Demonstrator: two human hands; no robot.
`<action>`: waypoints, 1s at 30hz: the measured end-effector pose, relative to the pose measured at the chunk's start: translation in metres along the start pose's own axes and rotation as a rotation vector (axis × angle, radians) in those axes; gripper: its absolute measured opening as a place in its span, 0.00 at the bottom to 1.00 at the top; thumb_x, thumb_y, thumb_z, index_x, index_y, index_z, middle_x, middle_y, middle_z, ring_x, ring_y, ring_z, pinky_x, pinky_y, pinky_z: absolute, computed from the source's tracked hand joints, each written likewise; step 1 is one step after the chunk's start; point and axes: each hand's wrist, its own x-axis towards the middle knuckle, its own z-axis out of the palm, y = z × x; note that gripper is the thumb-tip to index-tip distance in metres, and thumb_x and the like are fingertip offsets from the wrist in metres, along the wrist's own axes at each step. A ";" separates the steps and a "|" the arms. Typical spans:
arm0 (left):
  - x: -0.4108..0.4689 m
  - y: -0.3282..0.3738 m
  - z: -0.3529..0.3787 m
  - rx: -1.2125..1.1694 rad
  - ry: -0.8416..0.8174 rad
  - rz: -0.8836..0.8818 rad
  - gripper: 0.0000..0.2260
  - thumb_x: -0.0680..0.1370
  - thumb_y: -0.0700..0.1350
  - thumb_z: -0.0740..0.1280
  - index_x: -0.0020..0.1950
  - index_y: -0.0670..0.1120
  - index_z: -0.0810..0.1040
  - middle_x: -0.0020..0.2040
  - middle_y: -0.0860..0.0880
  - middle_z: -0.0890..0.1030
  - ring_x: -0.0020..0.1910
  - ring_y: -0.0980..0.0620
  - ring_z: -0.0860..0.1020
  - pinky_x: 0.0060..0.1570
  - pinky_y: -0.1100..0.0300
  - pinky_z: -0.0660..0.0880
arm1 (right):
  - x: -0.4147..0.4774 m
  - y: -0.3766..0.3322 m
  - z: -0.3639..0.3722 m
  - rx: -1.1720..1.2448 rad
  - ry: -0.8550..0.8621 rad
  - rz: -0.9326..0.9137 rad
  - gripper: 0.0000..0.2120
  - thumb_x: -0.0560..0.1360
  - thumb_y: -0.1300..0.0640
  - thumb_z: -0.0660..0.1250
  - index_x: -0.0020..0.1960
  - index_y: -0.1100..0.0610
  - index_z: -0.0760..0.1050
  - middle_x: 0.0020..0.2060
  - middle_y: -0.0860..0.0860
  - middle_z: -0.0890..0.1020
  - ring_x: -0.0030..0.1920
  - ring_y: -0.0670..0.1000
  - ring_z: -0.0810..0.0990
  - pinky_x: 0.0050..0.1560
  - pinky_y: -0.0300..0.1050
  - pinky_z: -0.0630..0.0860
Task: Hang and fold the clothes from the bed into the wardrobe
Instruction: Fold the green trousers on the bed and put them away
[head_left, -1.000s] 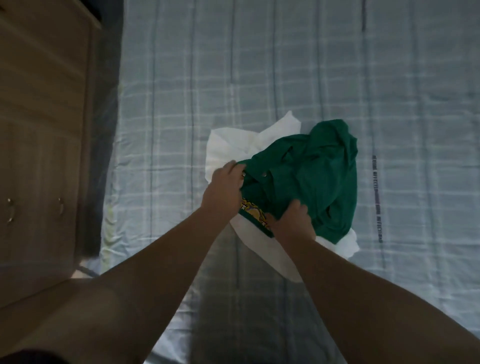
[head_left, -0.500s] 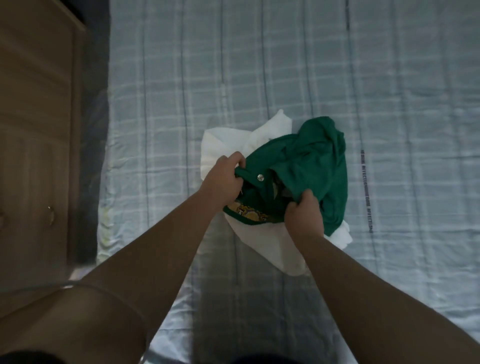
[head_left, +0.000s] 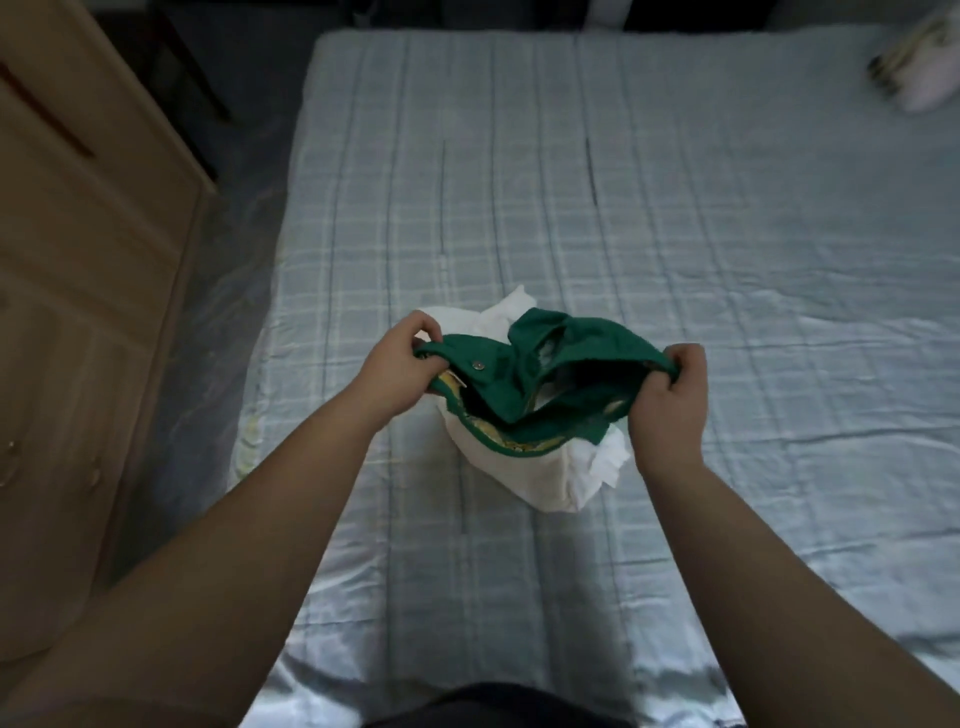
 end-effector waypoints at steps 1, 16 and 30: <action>-0.015 0.008 -0.005 -0.063 -0.003 0.008 0.09 0.76 0.34 0.68 0.45 0.48 0.74 0.45 0.38 0.82 0.39 0.42 0.84 0.38 0.51 0.83 | -0.007 -0.011 -0.013 0.021 0.021 -0.021 0.10 0.72 0.67 0.52 0.45 0.53 0.64 0.34 0.48 0.68 0.28 0.38 0.67 0.28 0.30 0.65; -0.209 0.156 -0.009 -0.109 0.199 0.305 0.17 0.76 0.30 0.62 0.55 0.50 0.76 0.50 0.43 0.78 0.40 0.47 0.82 0.30 0.63 0.77 | -0.034 -0.128 -0.234 -0.290 -0.087 -0.370 0.22 0.65 0.69 0.56 0.44 0.46 0.78 0.36 0.43 0.78 0.35 0.40 0.75 0.31 0.36 0.69; -0.322 0.282 0.073 0.208 0.481 0.366 0.08 0.80 0.40 0.62 0.50 0.51 0.79 0.47 0.45 0.82 0.43 0.46 0.83 0.28 0.58 0.80 | -0.001 -0.169 -0.421 -0.182 -0.098 -0.256 0.03 0.75 0.60 0.65 0.43 0.56 0.75 0.39 0.58 0.81 0.37 0.56 0.82 0.30 0.45 0.79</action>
